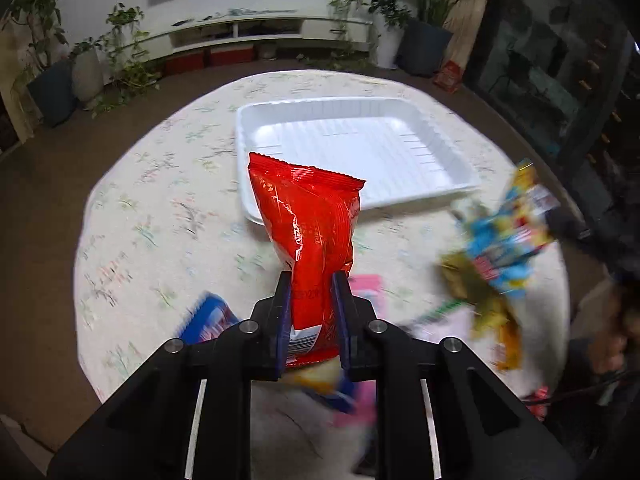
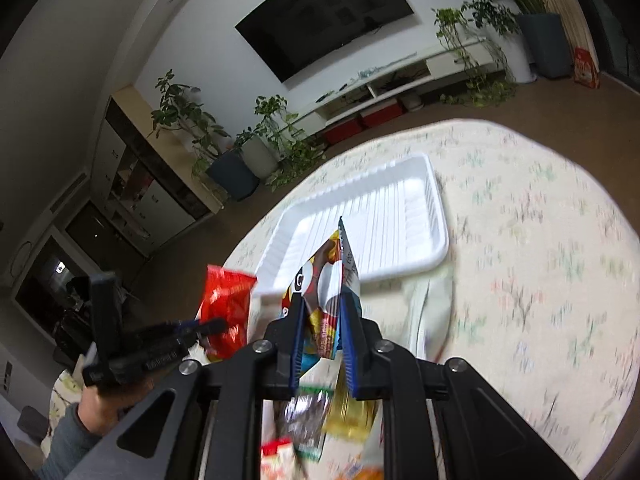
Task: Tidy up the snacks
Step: 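Carry the red bag over the tray with the left tool while the right lowers the panda bag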
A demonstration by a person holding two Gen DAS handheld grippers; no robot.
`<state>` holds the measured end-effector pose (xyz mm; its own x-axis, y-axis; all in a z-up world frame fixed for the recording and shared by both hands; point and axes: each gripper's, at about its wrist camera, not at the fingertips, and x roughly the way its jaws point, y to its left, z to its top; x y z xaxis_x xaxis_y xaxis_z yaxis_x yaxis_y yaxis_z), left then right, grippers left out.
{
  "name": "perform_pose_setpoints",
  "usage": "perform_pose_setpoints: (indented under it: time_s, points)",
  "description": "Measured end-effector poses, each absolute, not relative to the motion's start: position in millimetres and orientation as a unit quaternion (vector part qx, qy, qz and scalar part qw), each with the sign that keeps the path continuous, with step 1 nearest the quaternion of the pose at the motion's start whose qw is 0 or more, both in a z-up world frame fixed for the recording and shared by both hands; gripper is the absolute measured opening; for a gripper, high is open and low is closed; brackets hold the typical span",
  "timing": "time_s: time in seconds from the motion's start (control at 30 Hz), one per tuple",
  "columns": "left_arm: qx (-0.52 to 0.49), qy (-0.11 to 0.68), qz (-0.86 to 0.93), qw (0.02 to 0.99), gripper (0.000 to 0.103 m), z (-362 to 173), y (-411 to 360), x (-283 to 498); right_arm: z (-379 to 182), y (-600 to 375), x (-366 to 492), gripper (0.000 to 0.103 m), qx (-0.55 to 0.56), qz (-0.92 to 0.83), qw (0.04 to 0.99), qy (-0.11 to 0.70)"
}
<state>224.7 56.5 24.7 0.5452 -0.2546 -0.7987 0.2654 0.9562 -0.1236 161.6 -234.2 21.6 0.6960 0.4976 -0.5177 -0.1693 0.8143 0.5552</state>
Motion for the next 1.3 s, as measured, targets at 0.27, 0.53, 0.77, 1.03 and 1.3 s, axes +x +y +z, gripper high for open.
perform_pose_setpoints:
  time_s: [0.27, 0.53, 0.77, 1.03, 1.3]
  points:
    - [-0.03, 0.461, -0.172, 0.87, 0.017, 26, 44, 159, 2, -230, 141, 0.019, 0.25, 0.204, 0.872, 0.369]
    - [-0.051, 0.466, -0.131, 0.873, 0.021, 10, 48, 147, -21, -203, 149, 0.037, 0.189, 0.188, 0.861, 0.434]
    - [-0.063, 0.46, -0.092, 0.881, 0.086, 10, 65, 143, -5, -207, 138, 0.076, 0.175, 0.167, 0.887, 0.394]
    - [-0.056, 0.481, -0.078, 0.871, 0.086, -3, 68, 155, -2, -190, 142, 0.076, 0.149, 0.195, 0.886, 0.393]
    - [-0.046, 0.486, -0.084, 0.869, 0.03, -26, 61, 171, -18, -176, 150, 0.033, 0.106, 0.188, 0.881, 0.42]
